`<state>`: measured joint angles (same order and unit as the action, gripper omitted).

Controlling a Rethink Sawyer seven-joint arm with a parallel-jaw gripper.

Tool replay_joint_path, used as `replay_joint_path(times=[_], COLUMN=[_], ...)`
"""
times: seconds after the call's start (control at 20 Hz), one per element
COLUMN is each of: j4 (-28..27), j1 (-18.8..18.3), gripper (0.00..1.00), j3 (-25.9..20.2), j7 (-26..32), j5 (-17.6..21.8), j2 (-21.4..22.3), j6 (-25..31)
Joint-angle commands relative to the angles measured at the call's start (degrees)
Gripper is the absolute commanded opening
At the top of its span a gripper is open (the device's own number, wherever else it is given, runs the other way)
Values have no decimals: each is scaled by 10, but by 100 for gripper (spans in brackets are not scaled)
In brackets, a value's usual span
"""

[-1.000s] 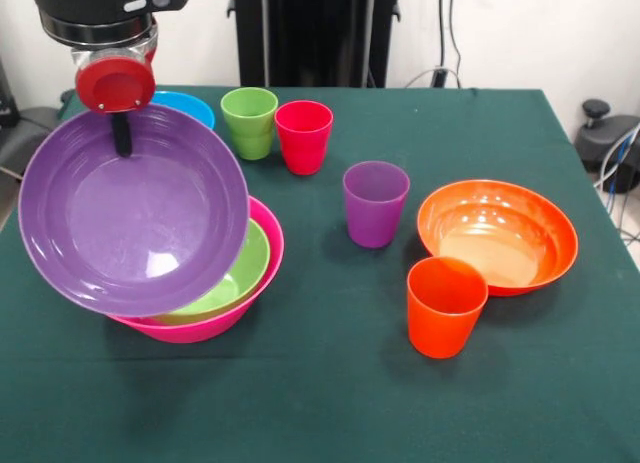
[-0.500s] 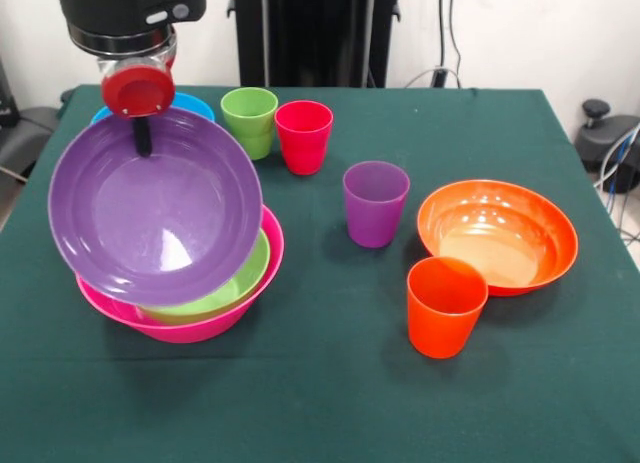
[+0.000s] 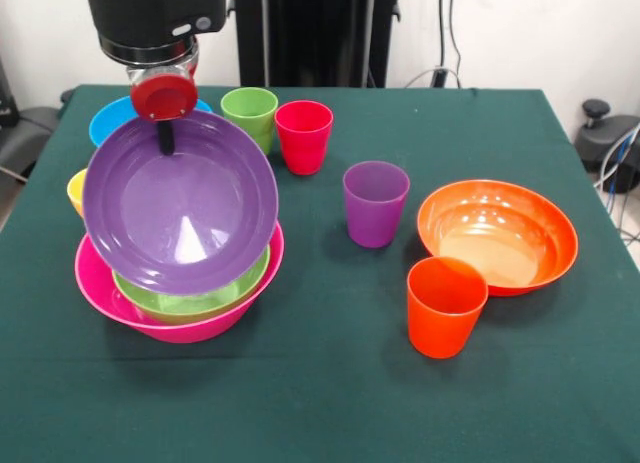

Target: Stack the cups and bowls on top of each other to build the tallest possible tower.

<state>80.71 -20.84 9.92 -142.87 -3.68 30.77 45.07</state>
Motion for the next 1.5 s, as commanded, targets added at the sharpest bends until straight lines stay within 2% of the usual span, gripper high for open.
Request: replay_joint_path(times=[0.05, 1.0, 1.5], j4=[46, -14, -5], j1=[13, -1, -3], gripper=[0, 0, 0], j3=[-59, -69, -71], j7=[33, 50, 45], j5=[30, 37, 38], j2=[1, -50, -67], j6=[-41, -50, -86])
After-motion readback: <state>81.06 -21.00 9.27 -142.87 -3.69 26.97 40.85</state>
